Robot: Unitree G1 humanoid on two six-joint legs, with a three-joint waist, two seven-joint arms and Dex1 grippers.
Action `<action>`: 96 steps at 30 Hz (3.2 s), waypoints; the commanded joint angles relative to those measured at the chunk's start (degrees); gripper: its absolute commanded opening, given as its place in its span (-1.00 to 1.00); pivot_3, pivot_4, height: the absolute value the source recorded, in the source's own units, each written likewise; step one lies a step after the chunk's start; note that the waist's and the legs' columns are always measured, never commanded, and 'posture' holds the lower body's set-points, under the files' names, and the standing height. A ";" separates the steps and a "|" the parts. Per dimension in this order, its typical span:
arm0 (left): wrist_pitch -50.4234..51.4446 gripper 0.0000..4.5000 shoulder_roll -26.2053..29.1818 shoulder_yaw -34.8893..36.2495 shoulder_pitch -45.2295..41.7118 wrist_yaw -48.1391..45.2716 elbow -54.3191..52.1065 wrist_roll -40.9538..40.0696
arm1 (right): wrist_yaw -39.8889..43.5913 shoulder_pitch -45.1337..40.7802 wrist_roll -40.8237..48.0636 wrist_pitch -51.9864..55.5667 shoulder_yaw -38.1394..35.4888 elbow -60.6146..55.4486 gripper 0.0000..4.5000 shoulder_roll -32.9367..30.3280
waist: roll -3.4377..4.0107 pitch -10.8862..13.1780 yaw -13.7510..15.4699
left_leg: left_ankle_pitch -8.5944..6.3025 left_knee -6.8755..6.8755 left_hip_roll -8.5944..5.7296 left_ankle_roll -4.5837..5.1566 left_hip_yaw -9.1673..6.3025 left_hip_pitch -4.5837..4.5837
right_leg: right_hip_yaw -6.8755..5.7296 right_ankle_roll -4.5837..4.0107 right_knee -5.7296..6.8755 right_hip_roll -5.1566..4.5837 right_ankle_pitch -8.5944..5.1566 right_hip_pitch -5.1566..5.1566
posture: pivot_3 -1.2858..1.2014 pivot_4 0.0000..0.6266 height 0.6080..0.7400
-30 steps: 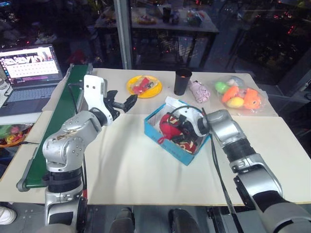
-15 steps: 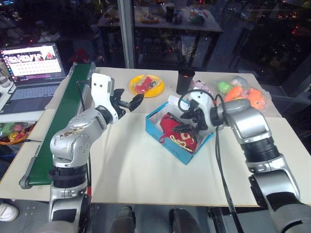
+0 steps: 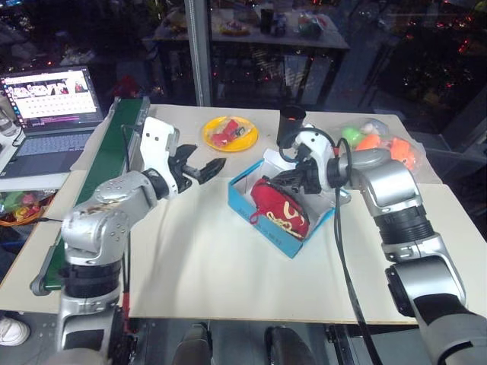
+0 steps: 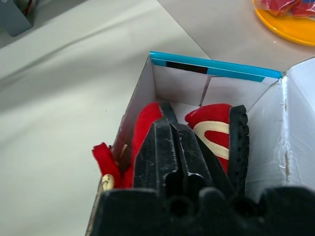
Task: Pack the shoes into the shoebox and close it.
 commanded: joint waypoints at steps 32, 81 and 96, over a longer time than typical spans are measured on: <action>4.78 1.00 11.34 1.67 1.71 -9.36 -7.92 -8.48 | -3.27 0.59 -15.02 -32.32 10.10 41.34 -0.98 10.96 | -0.09 -0.06 -0.15 | -0.16 0.19 0.02 -0.28 0.01 0.69 | -0.02 -0.24 0.02 -0.02 -0.15 0.79 | 0.03 -0.52 0.94; 1.02 1.00 13.08 -3.84 -0.16 -16.56 -3.38 -4.90 | 2.32 10.49 -27.94 -27.78 26.35 23.09 -0.98 -1.92 | -0.74 -0.84 -1.44 | -0.33 0.08 0.07 -0.43 0.04 1.59 | -0.10 -0.45 -0.12 -0.09 -0.34 1.26 | 0.03 -0.52 0.94; -0.13 1.00 12.52 -7.05 -2.44 -19.69 -1.10 -4.16 | 4.62 12.86 -21.07 -12.96 11.49 2.53 -0.98 -1.03 | -1.16 -2.53 0.85 | -0.55 -1.90 1.00 -0.53 4.96 0.70 | -0.79 -2.04 0.22 -1.01 -0.50 0.17 | 0.03 -0.52 0.94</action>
